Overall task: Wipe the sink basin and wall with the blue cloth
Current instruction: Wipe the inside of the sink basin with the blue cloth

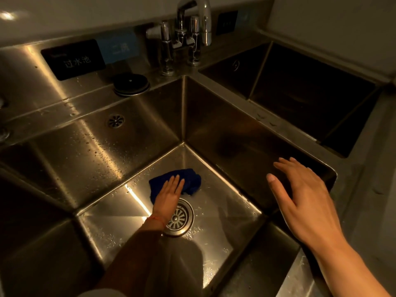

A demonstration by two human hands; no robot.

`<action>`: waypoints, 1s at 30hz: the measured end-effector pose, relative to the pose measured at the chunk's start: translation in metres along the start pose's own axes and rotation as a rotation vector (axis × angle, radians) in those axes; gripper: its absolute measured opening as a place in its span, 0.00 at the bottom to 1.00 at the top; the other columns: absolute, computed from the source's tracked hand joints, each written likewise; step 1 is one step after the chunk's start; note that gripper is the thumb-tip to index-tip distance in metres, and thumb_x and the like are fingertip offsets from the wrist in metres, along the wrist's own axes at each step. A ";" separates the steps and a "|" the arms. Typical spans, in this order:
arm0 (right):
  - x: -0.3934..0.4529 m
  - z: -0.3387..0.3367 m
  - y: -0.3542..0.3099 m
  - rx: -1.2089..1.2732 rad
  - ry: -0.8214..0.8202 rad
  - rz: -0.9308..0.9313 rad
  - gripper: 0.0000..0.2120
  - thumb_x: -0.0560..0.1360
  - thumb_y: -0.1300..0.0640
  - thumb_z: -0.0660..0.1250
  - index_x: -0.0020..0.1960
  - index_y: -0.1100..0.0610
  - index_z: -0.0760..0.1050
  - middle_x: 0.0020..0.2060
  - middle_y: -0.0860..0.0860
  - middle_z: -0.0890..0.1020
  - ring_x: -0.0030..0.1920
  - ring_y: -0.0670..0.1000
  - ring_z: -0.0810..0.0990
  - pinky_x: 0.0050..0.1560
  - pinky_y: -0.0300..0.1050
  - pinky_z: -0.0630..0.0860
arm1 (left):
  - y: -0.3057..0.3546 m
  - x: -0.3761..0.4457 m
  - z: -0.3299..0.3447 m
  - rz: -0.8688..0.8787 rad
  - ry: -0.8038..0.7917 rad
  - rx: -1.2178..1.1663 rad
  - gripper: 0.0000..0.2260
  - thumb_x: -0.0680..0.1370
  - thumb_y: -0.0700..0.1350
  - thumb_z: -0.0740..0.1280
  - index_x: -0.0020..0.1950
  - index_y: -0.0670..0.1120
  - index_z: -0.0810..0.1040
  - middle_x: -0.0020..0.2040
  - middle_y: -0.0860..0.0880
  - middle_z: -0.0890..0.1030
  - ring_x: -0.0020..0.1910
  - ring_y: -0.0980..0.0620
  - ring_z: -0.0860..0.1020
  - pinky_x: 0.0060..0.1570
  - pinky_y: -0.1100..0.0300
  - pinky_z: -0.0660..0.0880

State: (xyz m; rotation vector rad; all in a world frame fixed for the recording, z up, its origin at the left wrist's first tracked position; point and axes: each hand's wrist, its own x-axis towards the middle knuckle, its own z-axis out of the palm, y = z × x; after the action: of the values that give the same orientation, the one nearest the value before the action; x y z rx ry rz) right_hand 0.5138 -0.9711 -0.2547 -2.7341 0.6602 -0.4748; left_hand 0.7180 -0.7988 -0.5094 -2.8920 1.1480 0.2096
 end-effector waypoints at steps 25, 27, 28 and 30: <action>0.001 0.002 0.000 -0.002 -0.019 -0.002 0.27 0.74 0.39 0.49 0.66 0.51 0.69 0.66 0.49 0.72 0.67 0.40 0.57 0.69 0.45 0.53 | 0.013 0.069 -0.030 0.000 -0.075 -0.045 0.28 0.81 0.35 0.56 0.78 0.45 0.48 0.79 0.48 0.51 0.78 0.49 0.50 0.77 0.56 0.49; 0.001 0.002 0.000 0.003 -0.019 -0.002 0.27 0.74 0.39 0.49 0.65 0.52 0.70 0.66 0.49 0.73 0.67 0.39 0.57 0.69 0.45 0.53 | 0.012 0.062 -0.029 0.008 -0.067 -0.053 0.29 0.81 0.34 0.56 0.78 0.45 0.48 0.79 0.48 0.50 0.78 0.49 0.50 0.77 0.57 0.48; 0.001 0.002 0.000 0.002 -0.021 0.000 0.27 0.74 0.39 0.48 0.65 0.52 0.70 0.66 0.49 0.72 0.67 0.39 0.57 0.69 0.45 0.52 | 0.012 0.058 -0.028 0.021 -0.062 -0.052 0.29 0.80 0.34 0.56 0.78 0.46 0.47 0.79 0.48 0.50 0.78 0.49 0.49 0.77 0.58 0.47; 0.001 0.002 -0.001 0.004 -0.024 0.003 0.28 0.74 0.39 0.48 0.65 0.52 0.70 0.66 0.49 0.73 0.67 0.40 0.57 0.69 0.45 0.53 | 0.011 0.048 -0.024 0.062 -0.047 -0.051 0.31 0.79 0.34 0.57 0.78 0.47 0.47 0.79 0.49 0.49 0.78 0.50 0.49 0.77 0.58 0.45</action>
State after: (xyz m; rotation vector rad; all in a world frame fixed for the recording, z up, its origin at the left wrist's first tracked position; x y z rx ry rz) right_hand 0.5157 -0.9707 -0.2556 -2.7301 0.6572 -0.4415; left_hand 0.7472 -0.8412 -0.4916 -2.8804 1.2432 0.3115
